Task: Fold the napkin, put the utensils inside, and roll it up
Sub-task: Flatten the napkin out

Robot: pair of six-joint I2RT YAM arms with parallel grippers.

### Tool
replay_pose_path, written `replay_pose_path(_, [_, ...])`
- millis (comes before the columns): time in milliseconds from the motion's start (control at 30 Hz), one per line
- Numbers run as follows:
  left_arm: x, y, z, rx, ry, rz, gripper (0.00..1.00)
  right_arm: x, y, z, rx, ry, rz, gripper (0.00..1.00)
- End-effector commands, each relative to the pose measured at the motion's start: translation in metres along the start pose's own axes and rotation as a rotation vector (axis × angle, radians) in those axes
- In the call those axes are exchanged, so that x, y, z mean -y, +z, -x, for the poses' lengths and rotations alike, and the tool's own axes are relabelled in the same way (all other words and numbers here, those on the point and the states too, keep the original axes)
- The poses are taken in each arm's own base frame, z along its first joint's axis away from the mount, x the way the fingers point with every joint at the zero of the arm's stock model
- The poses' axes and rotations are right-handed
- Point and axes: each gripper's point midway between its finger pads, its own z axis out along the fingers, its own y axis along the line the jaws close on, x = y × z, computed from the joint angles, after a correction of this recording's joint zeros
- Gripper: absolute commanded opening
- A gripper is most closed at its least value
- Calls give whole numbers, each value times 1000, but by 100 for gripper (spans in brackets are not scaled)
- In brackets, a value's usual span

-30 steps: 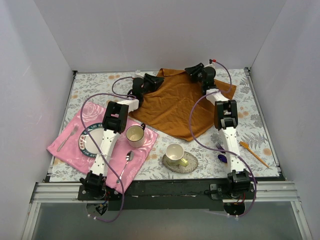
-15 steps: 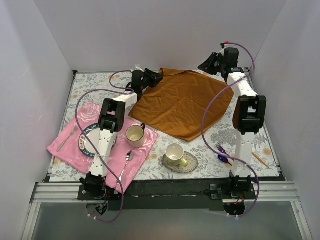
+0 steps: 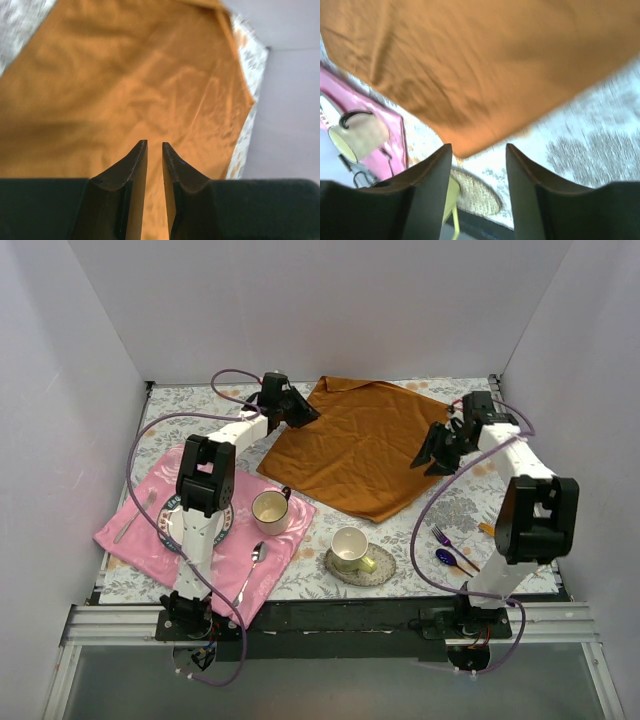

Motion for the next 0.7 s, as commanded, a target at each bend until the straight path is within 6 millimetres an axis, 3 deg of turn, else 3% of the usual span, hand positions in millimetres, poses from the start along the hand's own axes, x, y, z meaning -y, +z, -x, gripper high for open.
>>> replay_pose_path(0, [7,-44,-19,-48,41,72,18,8,-28,-44,-22,74,127,61])
replay_pose_path(100, [5,-50,-33,-91,39,76,18,10,-15,-65,-55,102,186,63])
replay_pose_path(300, [17,-68,-53,-158,29,76,17,19,4,-69,-59,143,188,62])
replay_pose_path(500, [29,-89,-86,-255,18,33,27,28,22,-73,-69,204,184,60])
replay_pose_path(667, [37,-97,-95,-291,18,5,48,36,35,-81,-97,248,180,59])
